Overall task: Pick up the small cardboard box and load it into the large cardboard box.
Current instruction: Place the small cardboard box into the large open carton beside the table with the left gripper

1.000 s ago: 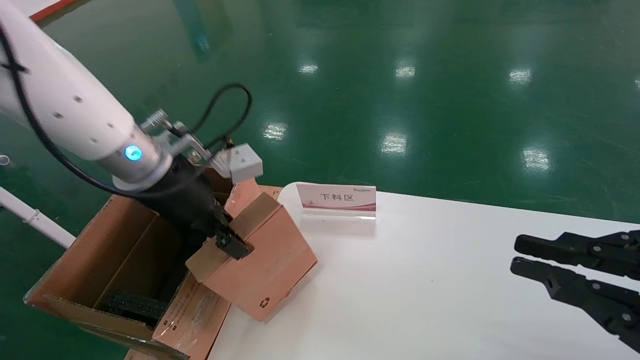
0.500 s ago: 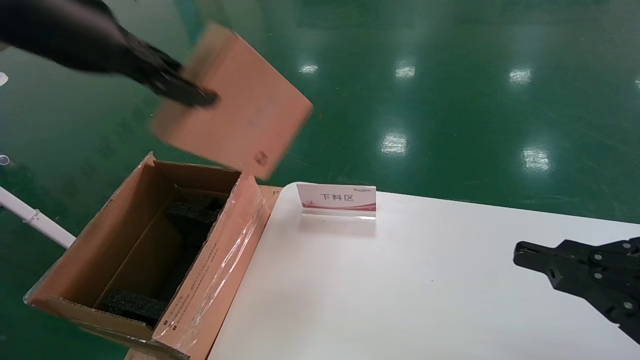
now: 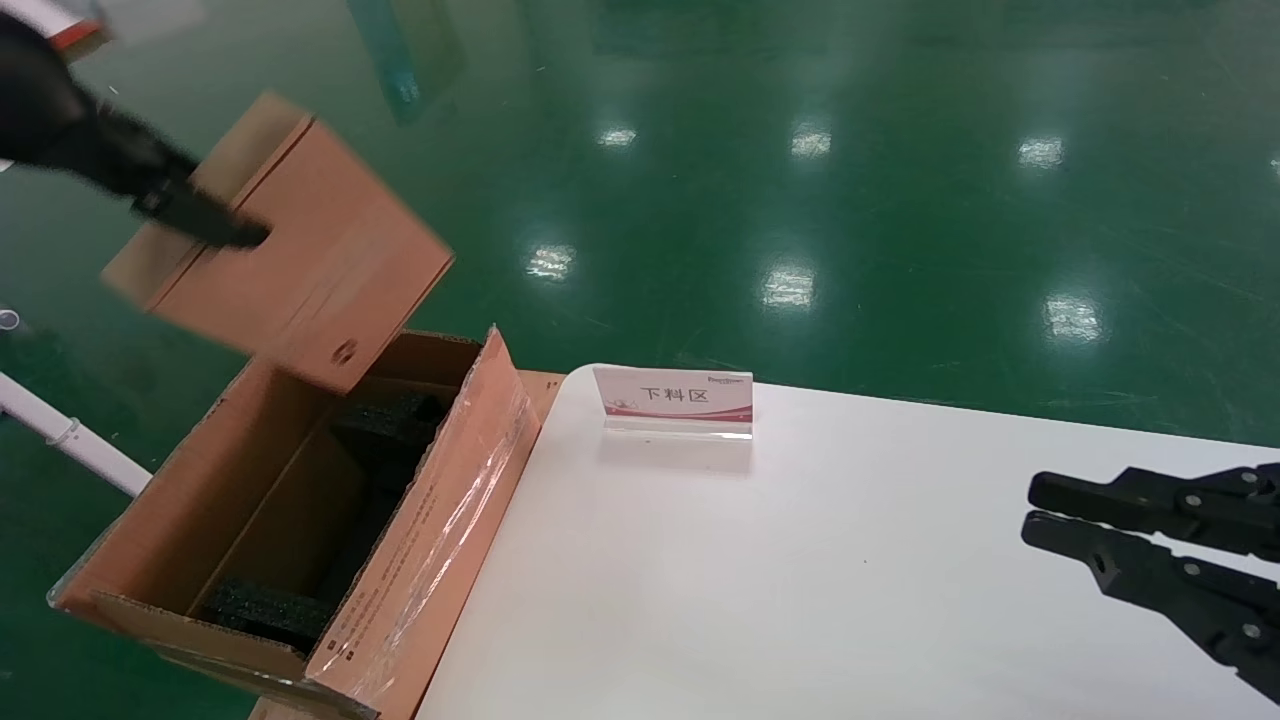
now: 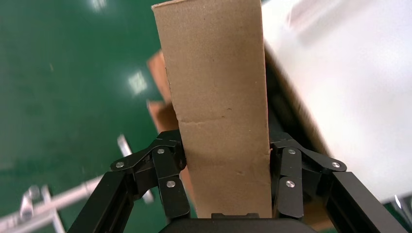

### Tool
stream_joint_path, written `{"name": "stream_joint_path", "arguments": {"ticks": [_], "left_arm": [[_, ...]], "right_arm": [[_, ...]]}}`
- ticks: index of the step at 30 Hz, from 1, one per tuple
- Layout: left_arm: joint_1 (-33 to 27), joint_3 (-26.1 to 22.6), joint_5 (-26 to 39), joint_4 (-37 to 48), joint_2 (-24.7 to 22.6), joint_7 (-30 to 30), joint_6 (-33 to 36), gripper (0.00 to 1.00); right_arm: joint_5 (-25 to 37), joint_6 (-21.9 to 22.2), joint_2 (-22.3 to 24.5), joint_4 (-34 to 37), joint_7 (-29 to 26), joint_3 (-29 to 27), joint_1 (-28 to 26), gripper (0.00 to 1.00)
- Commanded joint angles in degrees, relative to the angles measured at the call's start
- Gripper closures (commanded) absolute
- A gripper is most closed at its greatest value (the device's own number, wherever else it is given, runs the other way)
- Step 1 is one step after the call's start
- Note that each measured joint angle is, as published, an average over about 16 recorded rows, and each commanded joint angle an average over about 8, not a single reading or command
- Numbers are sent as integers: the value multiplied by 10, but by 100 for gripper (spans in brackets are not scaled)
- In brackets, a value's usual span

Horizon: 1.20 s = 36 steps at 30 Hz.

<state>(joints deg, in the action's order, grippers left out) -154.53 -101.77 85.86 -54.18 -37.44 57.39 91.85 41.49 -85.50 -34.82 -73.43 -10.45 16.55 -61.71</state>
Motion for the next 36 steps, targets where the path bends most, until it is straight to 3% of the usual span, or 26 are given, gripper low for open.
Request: {"name": "stream_joint_path", "arguments": {"ticks": [1, 7, 13, 36], "left_arm": [[-13, -42, -8, 4, 1, -2, 0, 100], [-26, -140, -39, 5, -1, 11, -5, 100], [-19, -195, -53, 0, 1, 22, -14, 100], [61, -244, -43, -20, 25, 94, -81, 100]], "right_arm": [[0, 0, 0, 0, 0, 0, 0, 0], [0, 0, 0, 0, 0, 0, 0, 0], [0, 0, 0, 0, 0, 1, 0, 0], [-1, 1, 1, 0, 1, 1, 0, 0]]}}
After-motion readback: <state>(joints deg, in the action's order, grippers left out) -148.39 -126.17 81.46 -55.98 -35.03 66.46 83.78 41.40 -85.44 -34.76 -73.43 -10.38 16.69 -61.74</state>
